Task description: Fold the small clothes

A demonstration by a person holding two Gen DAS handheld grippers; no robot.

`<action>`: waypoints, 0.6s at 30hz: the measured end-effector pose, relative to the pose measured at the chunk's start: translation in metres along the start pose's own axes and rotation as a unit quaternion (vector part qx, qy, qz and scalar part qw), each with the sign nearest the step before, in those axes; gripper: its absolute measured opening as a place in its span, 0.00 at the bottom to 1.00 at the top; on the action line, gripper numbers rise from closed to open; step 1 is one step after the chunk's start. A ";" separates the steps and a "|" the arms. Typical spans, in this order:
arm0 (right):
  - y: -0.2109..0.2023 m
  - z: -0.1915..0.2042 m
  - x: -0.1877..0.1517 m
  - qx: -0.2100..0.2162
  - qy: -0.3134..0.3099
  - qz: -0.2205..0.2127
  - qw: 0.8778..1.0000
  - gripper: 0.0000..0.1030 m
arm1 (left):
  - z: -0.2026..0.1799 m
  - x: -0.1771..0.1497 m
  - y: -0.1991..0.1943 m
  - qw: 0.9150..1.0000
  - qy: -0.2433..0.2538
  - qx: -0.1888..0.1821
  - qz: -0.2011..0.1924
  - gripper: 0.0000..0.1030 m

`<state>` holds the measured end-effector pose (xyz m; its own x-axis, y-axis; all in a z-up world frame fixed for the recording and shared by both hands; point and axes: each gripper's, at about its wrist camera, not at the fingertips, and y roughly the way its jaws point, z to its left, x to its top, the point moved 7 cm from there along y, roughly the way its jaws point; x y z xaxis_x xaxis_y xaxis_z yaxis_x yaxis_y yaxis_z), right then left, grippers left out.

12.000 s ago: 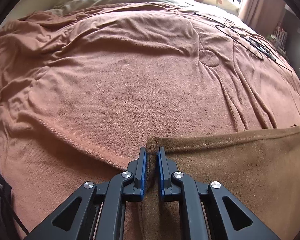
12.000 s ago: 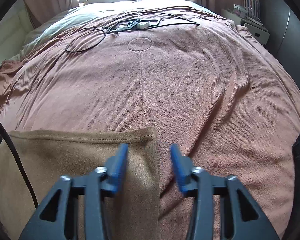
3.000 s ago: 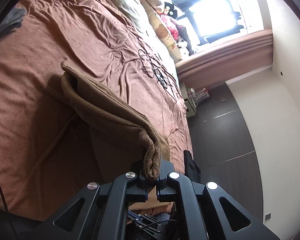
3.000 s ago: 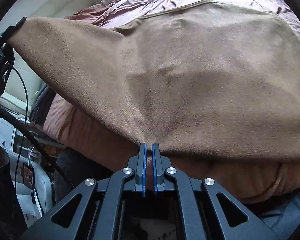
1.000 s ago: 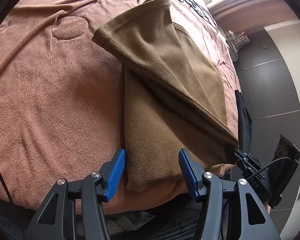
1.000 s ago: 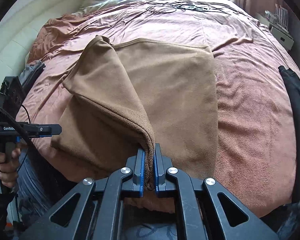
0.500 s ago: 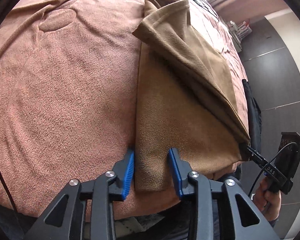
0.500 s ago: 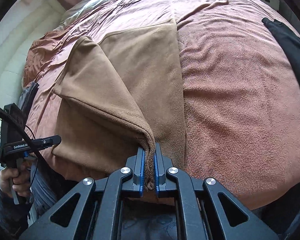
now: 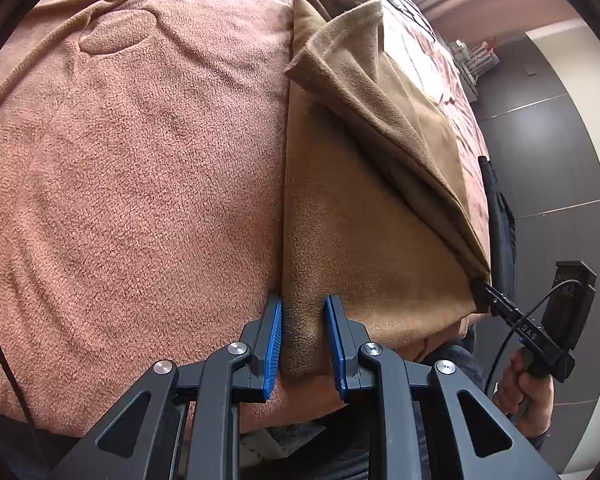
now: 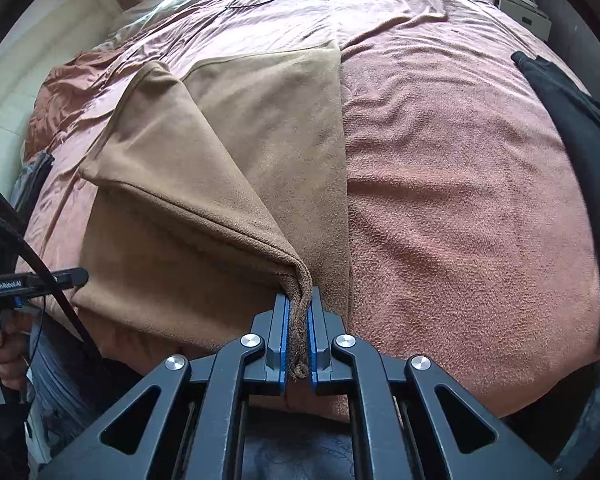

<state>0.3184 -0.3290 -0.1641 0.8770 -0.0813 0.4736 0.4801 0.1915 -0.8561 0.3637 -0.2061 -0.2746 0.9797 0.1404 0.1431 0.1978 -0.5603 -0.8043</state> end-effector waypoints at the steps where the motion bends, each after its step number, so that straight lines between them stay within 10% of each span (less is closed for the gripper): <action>1: -0.002 0.005 0.000 -0.009 -0.013 0.001 1.000 0.04 | -0.001 0.000 0.000 1.000 0.001 0.000 0.000 0.23; 4: -0.011 0.019 0.003 -0.035 -0.048 0.001 0.998 0.14 | -0.004 0.001 0.000 1.000 0.001 -0.001 -0.001 0.23; 7: -0.023 0.032 0.012 -0.042 -0.075 -0.023 0.996 0.63 | -0.003 0.007 -0.005 1.000 -0.008 -0.004 -0.008 0.23; 18: -0.013 0.103 0.038 -0.032 -0.190 -0.030 0.981 0.66 | 0.005 0.027 -0.023 0.998 -0.036 -0.037 -0.041 0.24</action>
<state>0.3435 -0.2337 -0.1135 0.7819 0.2833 0.5552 0.5410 0.1339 -0.8303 0.3856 -0.1856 -0.2548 0.9559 0.2446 0.1626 0.2814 -0.6035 -0.7461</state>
